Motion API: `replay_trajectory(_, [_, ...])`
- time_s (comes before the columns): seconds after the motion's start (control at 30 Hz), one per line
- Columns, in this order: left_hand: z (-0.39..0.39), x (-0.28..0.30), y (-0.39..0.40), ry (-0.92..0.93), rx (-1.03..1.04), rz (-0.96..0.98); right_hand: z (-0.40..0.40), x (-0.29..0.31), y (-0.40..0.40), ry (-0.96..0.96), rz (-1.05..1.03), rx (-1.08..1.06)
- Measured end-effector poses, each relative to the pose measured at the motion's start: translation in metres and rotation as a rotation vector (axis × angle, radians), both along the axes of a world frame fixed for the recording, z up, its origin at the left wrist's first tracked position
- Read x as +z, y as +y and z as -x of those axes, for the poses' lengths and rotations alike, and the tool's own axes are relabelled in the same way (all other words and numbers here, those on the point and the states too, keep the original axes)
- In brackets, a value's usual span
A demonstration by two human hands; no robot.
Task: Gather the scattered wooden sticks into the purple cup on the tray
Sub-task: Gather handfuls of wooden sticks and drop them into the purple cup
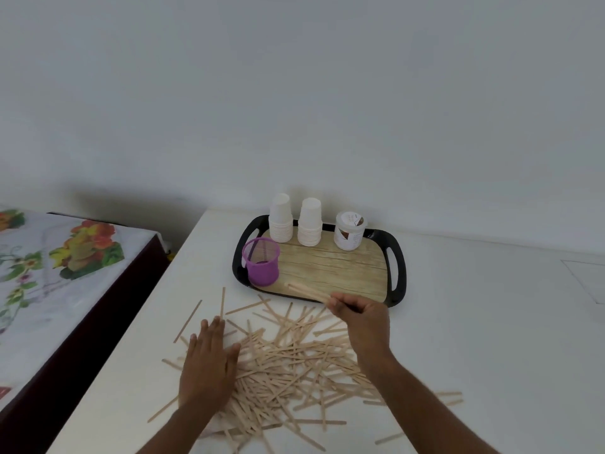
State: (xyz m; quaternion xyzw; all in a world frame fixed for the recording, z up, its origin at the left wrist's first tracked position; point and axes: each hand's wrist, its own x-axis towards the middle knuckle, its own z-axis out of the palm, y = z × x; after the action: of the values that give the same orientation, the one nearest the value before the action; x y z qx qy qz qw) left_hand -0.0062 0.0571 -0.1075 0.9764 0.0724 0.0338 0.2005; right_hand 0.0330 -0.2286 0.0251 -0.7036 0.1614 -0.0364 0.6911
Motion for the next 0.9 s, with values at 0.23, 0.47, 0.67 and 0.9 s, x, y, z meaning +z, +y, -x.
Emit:
replay_trajectory(0.23, [0.011,-0.001,0.002,0.018,-0.036,-0.007,-0.079,0.023,0.039,-0.303,0.545,0.175])
replay_trajectory(0.47, [0.01,-0.007,0.004,-0.006,-0.035,0.014,-0.148,0.023,0.09,-0.423,0.999,0.376])
replay_trajectory(0.67, [0.008,-0.009,0.013,-0.031,-0.033,0.028,-0.164,0.011,0.132,-0.248,1.294,0.56])
replay_trajectory(0.9, [0.009,-0.009,0.007,-0.037,-0.038,0.052,-0.16,0.011,0.13,-0.271,1.259,0.498])
